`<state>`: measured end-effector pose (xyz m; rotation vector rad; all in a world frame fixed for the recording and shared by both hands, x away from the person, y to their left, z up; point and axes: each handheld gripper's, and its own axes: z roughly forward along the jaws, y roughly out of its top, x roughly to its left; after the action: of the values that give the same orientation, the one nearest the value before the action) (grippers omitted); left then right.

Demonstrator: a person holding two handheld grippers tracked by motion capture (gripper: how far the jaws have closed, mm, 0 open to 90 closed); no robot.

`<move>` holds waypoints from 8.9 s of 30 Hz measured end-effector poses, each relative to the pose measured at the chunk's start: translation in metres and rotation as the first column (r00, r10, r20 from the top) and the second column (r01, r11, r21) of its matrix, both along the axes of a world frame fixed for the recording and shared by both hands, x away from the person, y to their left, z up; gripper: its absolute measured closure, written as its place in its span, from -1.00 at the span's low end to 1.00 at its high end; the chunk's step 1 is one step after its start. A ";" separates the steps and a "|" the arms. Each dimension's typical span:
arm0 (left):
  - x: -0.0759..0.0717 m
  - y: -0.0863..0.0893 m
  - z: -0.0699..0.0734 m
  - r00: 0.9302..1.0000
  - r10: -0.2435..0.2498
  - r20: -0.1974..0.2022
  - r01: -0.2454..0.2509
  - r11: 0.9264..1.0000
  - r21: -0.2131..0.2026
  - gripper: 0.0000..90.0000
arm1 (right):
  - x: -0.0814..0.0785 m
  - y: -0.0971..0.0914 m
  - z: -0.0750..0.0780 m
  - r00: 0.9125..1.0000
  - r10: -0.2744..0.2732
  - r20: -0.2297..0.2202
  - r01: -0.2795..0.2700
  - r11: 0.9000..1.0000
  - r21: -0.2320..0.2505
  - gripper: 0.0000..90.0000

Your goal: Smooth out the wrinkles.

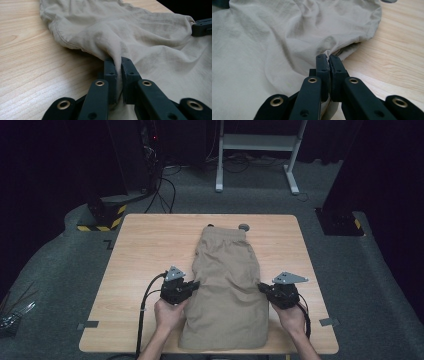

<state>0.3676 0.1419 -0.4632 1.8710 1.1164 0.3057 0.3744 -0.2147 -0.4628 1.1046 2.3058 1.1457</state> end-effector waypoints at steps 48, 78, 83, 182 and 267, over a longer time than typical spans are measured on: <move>-0.041 0.008 0.081 0.983 -0.044 0.177 0.051 0.998 -0.035 0.87 | -0.037 -0.007 0.067 0.972 0.070 0.223 -0.086 0.994 0.064 0.94; 0.048 0.011 0.068 0.992 0.041 0.117 -0.038 0.999 -0.030 0.88 | 0.044 0.000 0.055 0.992 -0.012 0.128 0.002 0.997 0.083 0.94; 0.050 0.010 0.064 0.991 0.046 0.125 -0.045 0.999 -0.015 0.88 | 0.046 0.000 0.056 0.992 -0.011 0.129 -0.001 0.996 0.085 0.94; 0.120 0.002 -0.011 0.987 0.161 -0.004 -0.159 0.978 0.132 0.81 | 0.116 0.026 -0.022 0.984 -0.161 0.072 0.162 0.987 -0.019 0.81; 0.086 -0.005 -0.010 0.998 0.065 0.020 -0.067 0.989 0.135 -0.11 | 0.095 0.012 -0.038 0.987 -0.158 -0.032 0.161 0.982 0.097 0.20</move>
<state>0.4536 0.1372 -0.4731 1.9489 1.1739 0.4434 0.4694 -0.2026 -0.5003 1.3205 2.1531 1.2017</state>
